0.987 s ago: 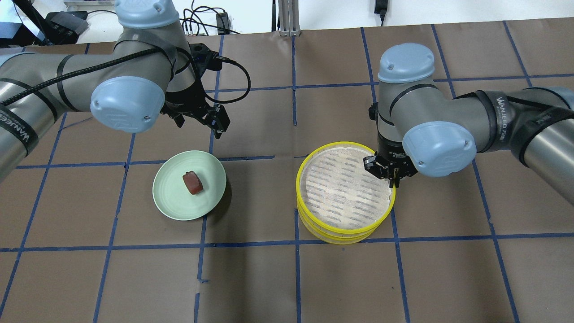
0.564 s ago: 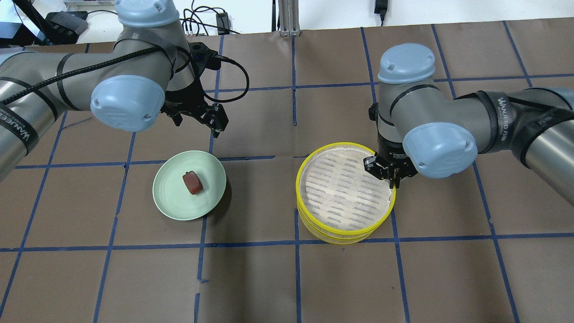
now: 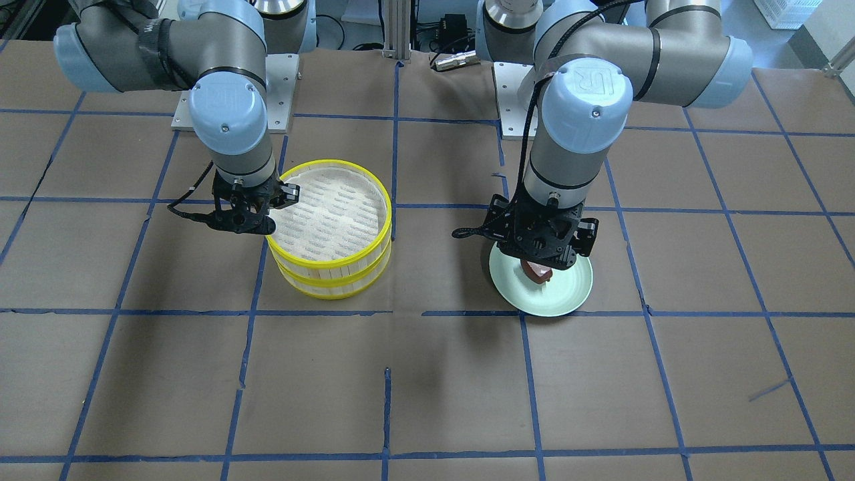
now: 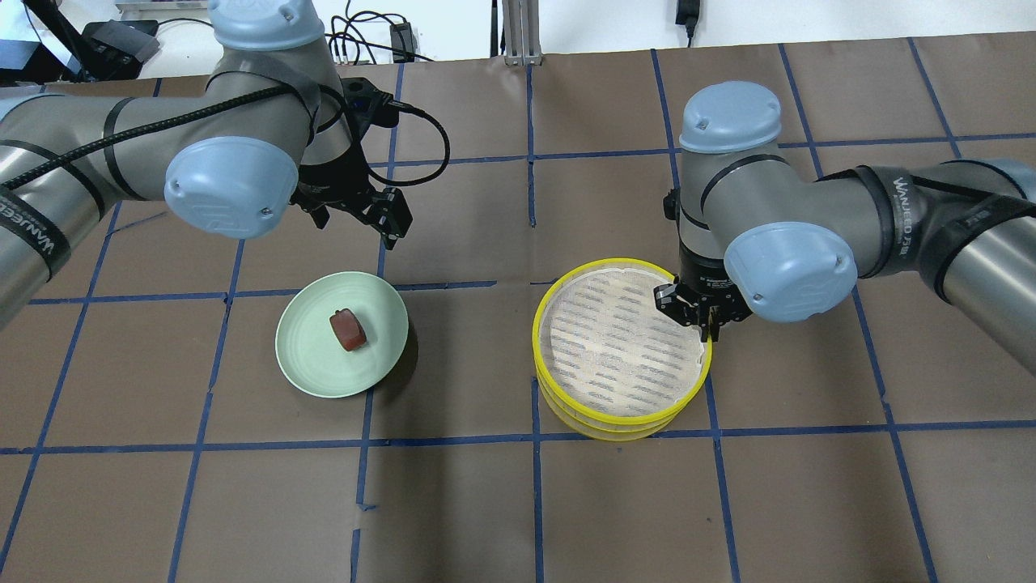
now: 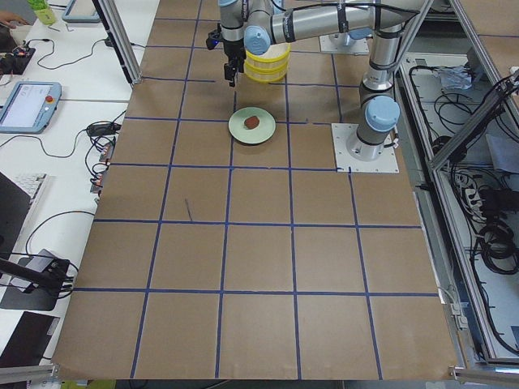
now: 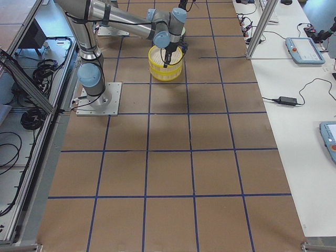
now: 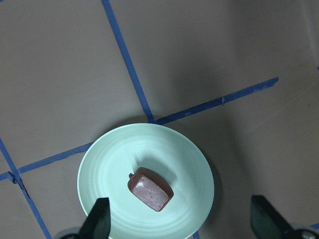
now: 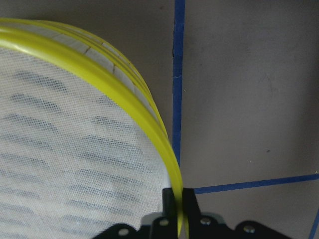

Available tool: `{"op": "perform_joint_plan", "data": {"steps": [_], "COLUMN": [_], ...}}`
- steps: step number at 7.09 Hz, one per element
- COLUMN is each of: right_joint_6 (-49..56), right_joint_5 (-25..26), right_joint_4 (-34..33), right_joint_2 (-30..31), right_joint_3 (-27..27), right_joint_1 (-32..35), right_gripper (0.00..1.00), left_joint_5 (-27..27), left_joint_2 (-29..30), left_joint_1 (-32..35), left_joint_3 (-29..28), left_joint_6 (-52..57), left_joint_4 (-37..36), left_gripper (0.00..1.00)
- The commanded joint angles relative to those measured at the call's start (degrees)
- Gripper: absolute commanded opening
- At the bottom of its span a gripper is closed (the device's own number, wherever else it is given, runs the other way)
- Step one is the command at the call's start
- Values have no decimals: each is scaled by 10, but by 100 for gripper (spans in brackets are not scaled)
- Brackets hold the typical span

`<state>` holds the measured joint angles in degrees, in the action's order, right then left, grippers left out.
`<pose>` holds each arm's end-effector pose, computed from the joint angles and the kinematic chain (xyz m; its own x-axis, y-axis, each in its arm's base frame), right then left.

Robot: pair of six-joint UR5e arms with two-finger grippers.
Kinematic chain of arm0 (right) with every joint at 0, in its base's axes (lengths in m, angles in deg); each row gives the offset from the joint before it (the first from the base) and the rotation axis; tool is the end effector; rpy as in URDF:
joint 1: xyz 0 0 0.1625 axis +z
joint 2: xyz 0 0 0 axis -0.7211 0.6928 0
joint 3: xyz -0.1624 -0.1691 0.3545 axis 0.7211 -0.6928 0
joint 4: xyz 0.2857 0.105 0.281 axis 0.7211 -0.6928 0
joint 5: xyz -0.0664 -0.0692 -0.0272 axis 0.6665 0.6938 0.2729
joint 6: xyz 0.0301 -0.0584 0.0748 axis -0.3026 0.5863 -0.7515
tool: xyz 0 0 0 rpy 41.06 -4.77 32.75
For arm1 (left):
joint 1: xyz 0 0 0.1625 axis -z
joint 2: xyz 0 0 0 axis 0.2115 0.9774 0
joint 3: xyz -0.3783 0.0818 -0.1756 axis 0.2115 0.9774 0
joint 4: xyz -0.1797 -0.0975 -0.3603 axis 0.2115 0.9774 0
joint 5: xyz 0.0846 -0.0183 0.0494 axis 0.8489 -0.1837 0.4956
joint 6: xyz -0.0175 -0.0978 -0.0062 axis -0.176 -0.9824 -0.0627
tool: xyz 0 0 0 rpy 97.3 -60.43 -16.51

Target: Place buns in different layers of steamer

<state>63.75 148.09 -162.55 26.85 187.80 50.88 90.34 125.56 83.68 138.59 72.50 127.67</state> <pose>0.1785 -0.4534 0.2880 -0.9886 0.0032 0.1508 0.0374 0.9737 0.2249 -0.1816 -0.5366 0.3592 -0.9409 0.3319 -0.0674 0.3288 0.9429 0.0538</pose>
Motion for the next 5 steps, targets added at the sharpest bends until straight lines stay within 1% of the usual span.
{"op": "perform_joint_plan", "data": {"steps": [1,2,3,4,5], "right_joint_6": [3,3,5,5,5], "right_joint_5": [-1,-1,0,-1,-1], "right_joint_4": [2,4,6,7,9], "right_joint_2": [0,0,0,0,0], "right_joint_3": [1,1,1,1,1], "right_joint_1": [-1,-1,1,1,2], "right_gripper": [17,70,96,100,100], "left_joint_5": [0,0,0,0,0], "left_joint_2": [0,0,0,0,0], "left_joint_1": [0,0,0,0,0], "left_joint_3": [-1,-1,-2,-2,-1], "left_joint_6": [0,0,0,0,0], "left_joint_4": [0,0,0,0,0], "left_gripper": [100,100,100,100,100]}}
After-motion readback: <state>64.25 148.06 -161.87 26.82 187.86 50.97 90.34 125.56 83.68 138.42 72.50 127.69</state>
